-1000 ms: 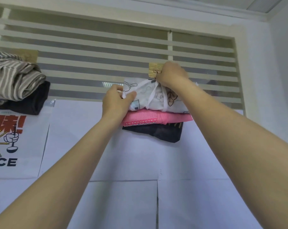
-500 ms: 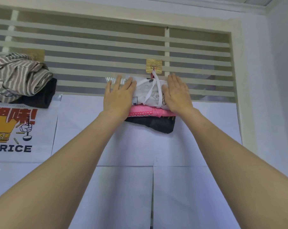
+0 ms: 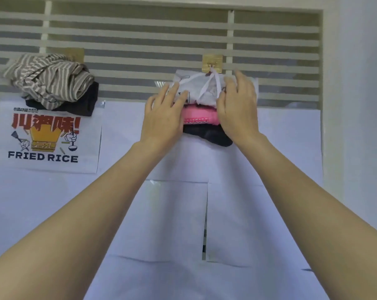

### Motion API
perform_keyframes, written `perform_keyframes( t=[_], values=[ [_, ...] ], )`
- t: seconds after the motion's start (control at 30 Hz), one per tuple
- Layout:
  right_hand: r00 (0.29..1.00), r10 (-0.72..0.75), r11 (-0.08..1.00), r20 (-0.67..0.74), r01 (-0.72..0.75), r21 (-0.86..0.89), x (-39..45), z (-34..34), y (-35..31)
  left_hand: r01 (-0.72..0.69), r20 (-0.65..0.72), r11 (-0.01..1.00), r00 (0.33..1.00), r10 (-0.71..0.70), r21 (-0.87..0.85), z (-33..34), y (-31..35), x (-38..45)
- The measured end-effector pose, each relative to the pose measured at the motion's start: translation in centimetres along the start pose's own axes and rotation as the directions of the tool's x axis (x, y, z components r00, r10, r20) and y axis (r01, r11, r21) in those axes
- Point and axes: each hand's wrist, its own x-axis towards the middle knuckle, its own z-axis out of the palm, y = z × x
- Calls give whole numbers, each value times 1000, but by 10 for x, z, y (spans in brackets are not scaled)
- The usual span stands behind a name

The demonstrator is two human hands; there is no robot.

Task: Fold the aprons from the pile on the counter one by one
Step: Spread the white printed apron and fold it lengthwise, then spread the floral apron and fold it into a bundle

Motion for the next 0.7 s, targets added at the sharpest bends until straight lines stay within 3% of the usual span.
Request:
perform_keyframes(
  t=[0.1, 0.13, 0.2, 0.23, 0.3, 0.37, 0.43, 0.53, 0.6, 0.7],
  values=[
    [990, -118, 968, -81, 133, 214, -61, -2, -52, 71, 49, 994, 997, -67, -87, -17, 6, -60],
    [991, -132, 955, -22, 132, 265, -89, 0, -68, 113, 102, 987, 990, -102, -111, -22, 6, -88],
    [936, -135, 943, 326, 20, 333, -155, 13, -97, 224, 294, 971, 937, -190, -85, -35, 4, -154],
    [822, -155, 943, 548, -42, 329, -199, 23, -116, 281, 430, 959, 869, -247, -17, -46, -3, -199],
    [543, -196, 940, 817, -134, 315, -272, 33, -141, 346, 670, 934, 672, -316, 93, -65, -16, -276],
    [264, -323, 903, 909, -202, 380, -344, 41, -182, 330, 815, 909, 434, -384, 253, -98, -36, -354],
    [1, -414, 877, 910, -268, 399, -404, 39, -215, 319, 871, 872, 206, -446, 371, -130, -52, -426],
    [-271, -474, 865, 838, -320, 386, -473, 34, -264, 252, 892, 856, -100, -442, 452, -182, -82, -515],
    [-415, -491, 865, 766, -338, 372, -506, 30, -291, 211, 877, 866, -279, -391, 454, -212, -99, -551],
    [-529, -442, 889, 724, -364, 276, -545, 20, -327, 189, 845, 883, -427, -321, 430, -241, -119, -584]
  ],
)
